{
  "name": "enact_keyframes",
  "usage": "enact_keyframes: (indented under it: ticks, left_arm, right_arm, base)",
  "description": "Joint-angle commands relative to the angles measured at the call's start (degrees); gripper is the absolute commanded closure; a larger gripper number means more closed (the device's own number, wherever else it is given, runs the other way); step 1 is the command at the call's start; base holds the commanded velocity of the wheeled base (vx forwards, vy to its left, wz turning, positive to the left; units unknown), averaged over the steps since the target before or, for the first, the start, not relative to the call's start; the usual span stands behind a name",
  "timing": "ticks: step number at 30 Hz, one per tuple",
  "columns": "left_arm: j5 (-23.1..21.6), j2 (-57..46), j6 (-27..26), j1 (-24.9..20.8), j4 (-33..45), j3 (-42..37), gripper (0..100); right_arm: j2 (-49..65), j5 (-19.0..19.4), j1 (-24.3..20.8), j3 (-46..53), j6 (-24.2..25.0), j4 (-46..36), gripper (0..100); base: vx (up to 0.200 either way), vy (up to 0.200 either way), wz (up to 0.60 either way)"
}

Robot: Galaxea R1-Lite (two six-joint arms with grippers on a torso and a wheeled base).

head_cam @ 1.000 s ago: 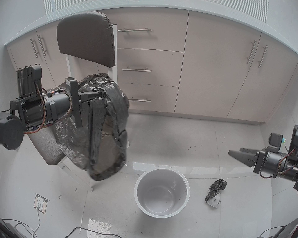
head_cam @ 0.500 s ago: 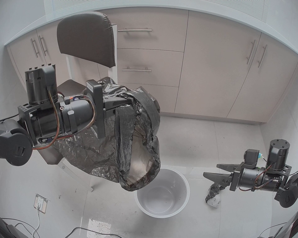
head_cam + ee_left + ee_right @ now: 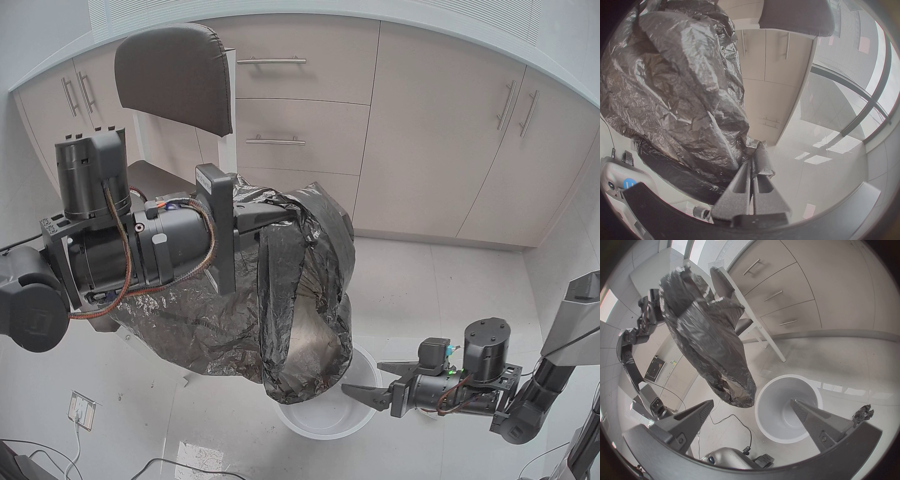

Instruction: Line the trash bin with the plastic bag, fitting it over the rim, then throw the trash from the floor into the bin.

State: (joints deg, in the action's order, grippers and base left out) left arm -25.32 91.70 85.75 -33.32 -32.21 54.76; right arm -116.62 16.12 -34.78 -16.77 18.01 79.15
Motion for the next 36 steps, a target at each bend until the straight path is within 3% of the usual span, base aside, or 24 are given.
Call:
enact_keyframes:
  ticks: [1, 6, 10, 19, 36]
  left_arm:
    - [0.1, -0.73, 0.03, -1.93, -0.14, -0.36, 100]
    - [0.01, -0.64, 0.12, -2.28, -0.05, -0.44, 100]
    - [0.01, -0.64, 0.21, -2.28, -0.05, -0.53, 100]
    - [-0.17, -0.47, 0.12, -2.37, -0.22, -1.23, 100]
    - [-0.17, -0.12, -0.06, -2.37, -0.22, -1.5, 100]
  right_arm:
    - [-6.7, -0.91, -3.63, -3.62, 1.15, 0.21, 0]
    - [-8.54, -2.32, -4.07, -7.66, 1.24, -1.28, 0]
    - [-11.44, -7.68, -5.47, -12.23, 1.24, -1.19, 0]
    - [-13.11, -13.83, -7.14, -17.33, 1.07, -1.19, 0]
    - [-7.93, -19.72, -7.32, -15.39, 0.45, 0.12, 0]
  base:
    - [0.0, 0.0, 0.0]
    - [0.0, 0.0, 0.0]
    - [0.0, 0.0, 0.0]
    - [0.0, 0.0, 0.0]
    - [0.0, 0.0, 0.0]
